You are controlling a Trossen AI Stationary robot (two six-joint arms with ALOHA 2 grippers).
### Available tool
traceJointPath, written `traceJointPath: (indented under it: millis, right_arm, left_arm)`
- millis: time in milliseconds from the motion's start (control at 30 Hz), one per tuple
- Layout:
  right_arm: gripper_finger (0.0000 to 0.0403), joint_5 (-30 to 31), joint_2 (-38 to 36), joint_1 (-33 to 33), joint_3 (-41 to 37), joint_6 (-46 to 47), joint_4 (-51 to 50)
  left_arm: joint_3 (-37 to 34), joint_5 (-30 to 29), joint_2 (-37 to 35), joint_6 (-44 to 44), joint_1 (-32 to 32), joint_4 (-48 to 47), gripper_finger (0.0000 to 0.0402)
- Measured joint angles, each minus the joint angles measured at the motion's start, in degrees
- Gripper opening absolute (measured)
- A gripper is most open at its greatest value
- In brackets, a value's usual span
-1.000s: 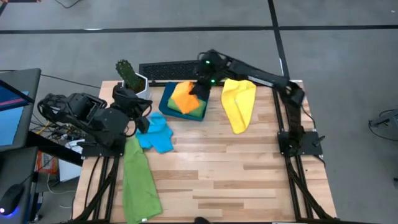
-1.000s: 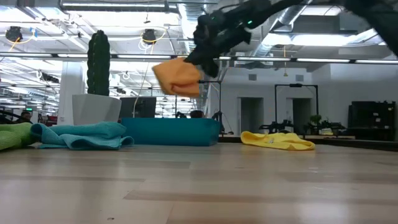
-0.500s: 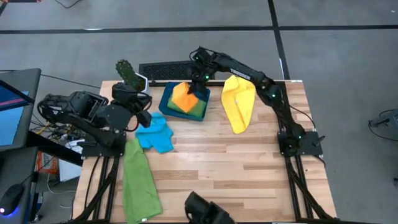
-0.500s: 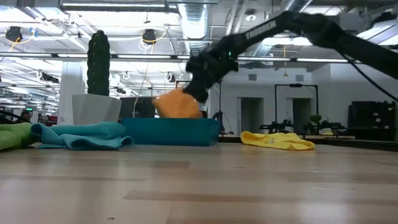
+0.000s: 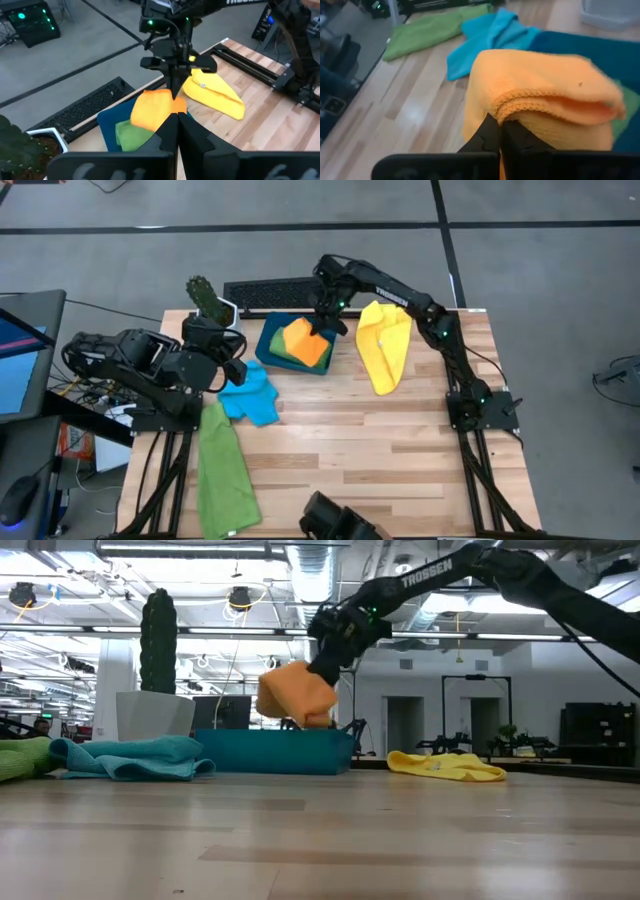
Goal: Fold microfiber towels
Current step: Put the orange towel into the blue bin
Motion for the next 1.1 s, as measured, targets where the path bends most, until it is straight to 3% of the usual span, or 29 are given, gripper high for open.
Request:
traceJointPath:
  millis: [167, 300, 600, 800, 1033, 1100]
  right_arm:
    - [0.0016, 0.79, 1.31, 1.01, 0.05, -7.15, -0.65]
    - [0.0024, 9.51, 4.08, 1.12, -0.28, -9.92, 0.25]
    - [0.0128, 16.71, 5.33, 1.67, -0.30, -3.93, 9.09]
    - [0.0185, 32.46, 5.31, 2.69, -0.28, -1.94, 9.75]
    - [0.0241, 39.76, 4.85, 1.94, 2.89, 5.56, 13.59]
    - [0.0245, 39.04, 4.74, 1.92, 5.27, 8.14, 12.53]
  left_arm:
    - [0.00, -0.22, 0.00, -0.96, -0.01, -0.03, 0.0000]
    - [0.00, -0.18, 0.14, -1.21, 0.01, -0.03, 0.0000]
    - [0.00, 1.02, 0.42, -1.42, 0.12, -1.16, 0.0000]
    - [0.00, 1.30, 0.39, -1.42, 0.23, -1.75, 0.0000]
    - [0.00, 1.25, 0.37, -1.44, 0.26, -4.33, 0.0000]
    - [0.00, 1.25, 0.37, -1.51, 0.27, -4.38, 0.0000]
